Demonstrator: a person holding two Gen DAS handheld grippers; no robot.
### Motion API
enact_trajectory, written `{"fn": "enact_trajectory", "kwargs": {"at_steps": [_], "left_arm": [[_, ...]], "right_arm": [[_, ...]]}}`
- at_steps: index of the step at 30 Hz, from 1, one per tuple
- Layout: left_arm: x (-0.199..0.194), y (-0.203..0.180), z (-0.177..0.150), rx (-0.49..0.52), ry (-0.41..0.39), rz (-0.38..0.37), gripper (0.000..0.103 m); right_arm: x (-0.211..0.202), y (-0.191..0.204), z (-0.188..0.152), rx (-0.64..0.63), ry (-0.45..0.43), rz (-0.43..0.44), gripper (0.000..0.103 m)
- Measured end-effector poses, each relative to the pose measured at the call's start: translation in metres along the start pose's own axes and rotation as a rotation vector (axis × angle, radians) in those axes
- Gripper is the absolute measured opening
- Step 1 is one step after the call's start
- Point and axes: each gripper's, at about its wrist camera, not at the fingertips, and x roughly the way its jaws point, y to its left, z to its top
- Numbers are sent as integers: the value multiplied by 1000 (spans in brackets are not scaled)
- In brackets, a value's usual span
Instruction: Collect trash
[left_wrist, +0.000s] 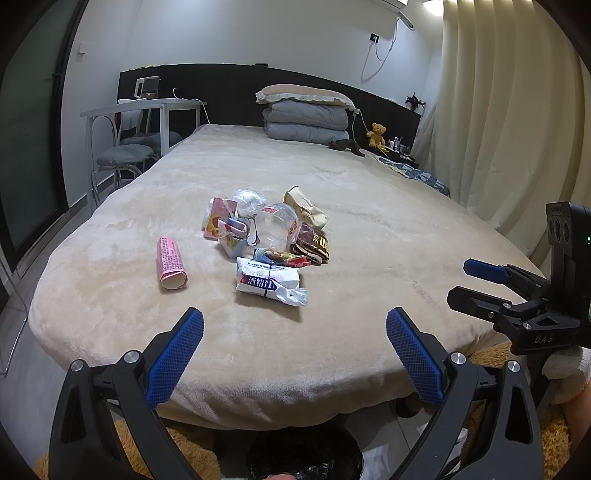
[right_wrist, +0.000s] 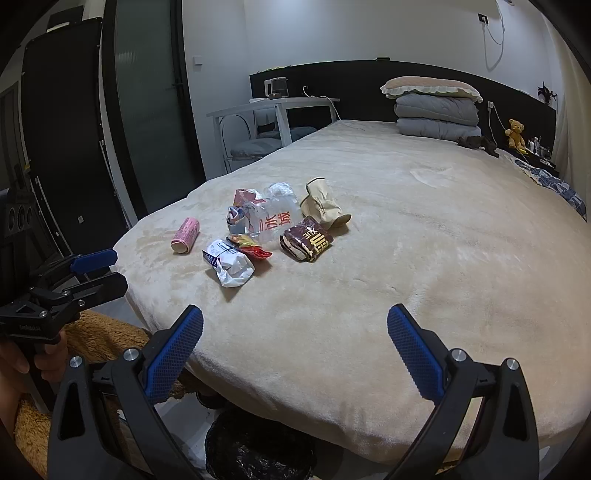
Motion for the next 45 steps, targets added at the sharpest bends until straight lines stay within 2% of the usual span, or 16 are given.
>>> {"fn": "enact_trajectory", "kwargs": {"at_steps": [30,38,45], "left_arm": [[1,5,-2,-23,19,-13,96],[4,14,3,-75,57,-64,96],[14,34,14,-147,97,-75,96]], "right_arm": [[1,-1,1,-3,7,-6,99],[6,-8,9,-6,16,3,99],[19,-18,28,-23,12,9,99]]}}
